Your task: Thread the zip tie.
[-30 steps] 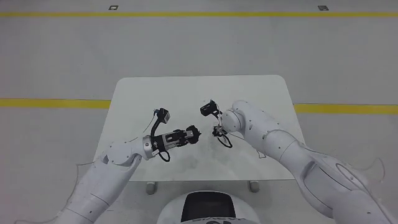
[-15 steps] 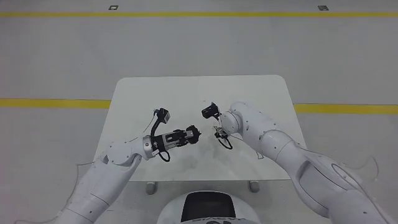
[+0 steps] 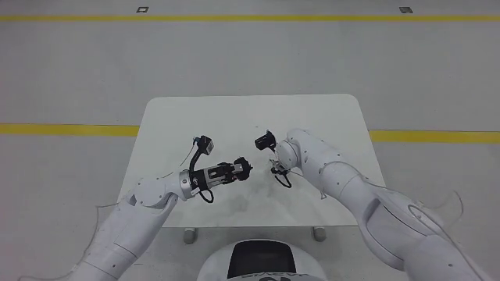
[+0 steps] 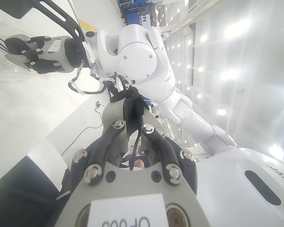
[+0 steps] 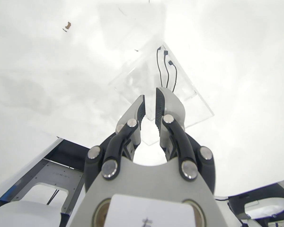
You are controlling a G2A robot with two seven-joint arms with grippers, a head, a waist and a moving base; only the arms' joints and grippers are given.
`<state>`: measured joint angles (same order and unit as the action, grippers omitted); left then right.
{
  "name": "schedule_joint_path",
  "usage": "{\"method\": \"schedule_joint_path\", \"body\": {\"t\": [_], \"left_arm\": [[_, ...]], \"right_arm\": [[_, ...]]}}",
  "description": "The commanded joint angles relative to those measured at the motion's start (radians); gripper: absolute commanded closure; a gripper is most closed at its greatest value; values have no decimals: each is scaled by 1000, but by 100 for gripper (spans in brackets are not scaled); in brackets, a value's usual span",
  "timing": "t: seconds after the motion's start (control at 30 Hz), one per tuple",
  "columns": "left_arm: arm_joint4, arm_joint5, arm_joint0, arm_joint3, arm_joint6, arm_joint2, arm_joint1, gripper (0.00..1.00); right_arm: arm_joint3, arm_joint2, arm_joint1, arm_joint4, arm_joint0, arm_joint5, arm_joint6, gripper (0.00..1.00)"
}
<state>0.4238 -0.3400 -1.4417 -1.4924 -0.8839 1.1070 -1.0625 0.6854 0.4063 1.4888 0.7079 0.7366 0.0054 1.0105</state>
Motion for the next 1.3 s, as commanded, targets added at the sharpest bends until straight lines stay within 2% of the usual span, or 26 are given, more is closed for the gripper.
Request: {"method": "schedule_joint_path", "body": {"t": [0.0,0.6,1.1,1.27], "left_arm": [[0,0,0,0,0,0,0,100],[0,0,0,0,0,0,0,100],[0,0,0,0,0,0,0,100],[0,0,0,0,0,0,0,100]], "right_arm": [[-10,-6,7,16,-2,6,-4,85],[-116,-15,72,62,-17,-6,-28,86],[-195,-9,116,85,-29,-13,-39,89],[-217,-8,127,97,-31,-15,-50,87]]}}
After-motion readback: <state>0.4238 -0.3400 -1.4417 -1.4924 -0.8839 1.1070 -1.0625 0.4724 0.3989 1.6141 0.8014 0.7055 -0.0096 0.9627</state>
